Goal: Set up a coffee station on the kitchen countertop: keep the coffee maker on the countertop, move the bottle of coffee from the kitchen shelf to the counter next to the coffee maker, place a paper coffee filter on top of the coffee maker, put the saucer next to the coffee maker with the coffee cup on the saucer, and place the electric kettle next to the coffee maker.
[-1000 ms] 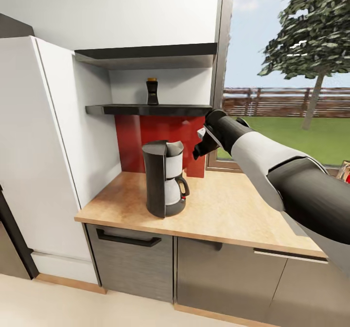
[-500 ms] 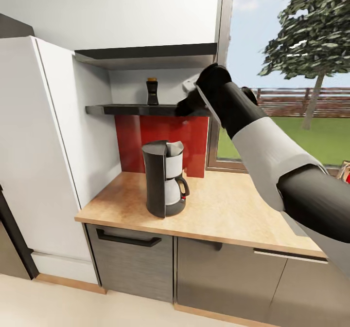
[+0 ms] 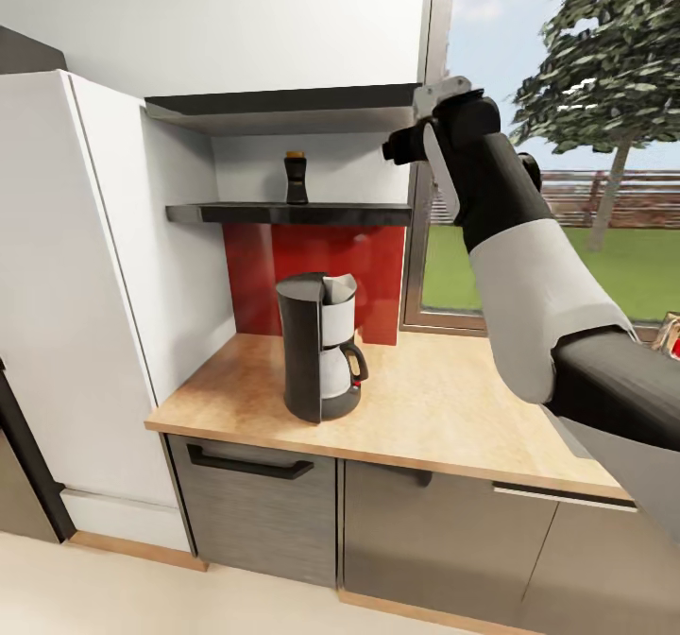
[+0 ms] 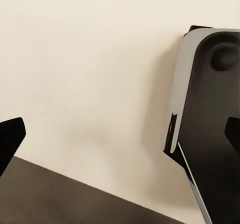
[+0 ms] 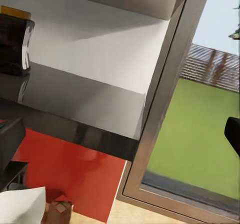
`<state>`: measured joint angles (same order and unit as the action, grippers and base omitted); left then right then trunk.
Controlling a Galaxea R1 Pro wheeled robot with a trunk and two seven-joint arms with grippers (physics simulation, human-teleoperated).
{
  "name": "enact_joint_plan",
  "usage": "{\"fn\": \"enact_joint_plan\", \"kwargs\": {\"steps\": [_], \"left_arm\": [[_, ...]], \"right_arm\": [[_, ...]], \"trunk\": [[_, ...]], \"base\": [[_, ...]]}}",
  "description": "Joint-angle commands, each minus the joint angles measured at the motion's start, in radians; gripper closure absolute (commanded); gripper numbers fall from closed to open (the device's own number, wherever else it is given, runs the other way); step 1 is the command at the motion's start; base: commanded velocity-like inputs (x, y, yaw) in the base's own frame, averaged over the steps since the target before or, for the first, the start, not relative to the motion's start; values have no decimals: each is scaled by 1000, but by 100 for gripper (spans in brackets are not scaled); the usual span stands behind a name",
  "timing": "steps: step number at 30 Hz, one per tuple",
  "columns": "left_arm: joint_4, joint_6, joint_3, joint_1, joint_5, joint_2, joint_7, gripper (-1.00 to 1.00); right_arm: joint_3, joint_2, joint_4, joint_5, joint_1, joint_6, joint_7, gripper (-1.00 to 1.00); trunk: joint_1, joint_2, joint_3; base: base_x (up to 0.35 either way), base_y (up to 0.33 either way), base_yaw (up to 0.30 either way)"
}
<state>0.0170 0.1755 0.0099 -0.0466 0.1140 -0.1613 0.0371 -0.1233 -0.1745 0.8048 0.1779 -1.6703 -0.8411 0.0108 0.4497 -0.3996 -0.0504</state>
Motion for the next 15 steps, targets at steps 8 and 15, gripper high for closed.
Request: {"fn": "enact_joint_plan", "kwargs": {"steps": [8, 15], "left_arm": [[1, -5, 2, -1, 13, 0, -2, -100], [0, -7, 3, -1, 16, 0, -2, -100]], "right_arm": [[-2, 0, -4, 3, 0, 2, 0, -100], [-1, 0, -5, 4, 12, 2, -4, -100]], "trunk": [[0, 0, 0], [0, 0, 0]], "base": [[41, 1, 0], [263, 137, 0]]}}
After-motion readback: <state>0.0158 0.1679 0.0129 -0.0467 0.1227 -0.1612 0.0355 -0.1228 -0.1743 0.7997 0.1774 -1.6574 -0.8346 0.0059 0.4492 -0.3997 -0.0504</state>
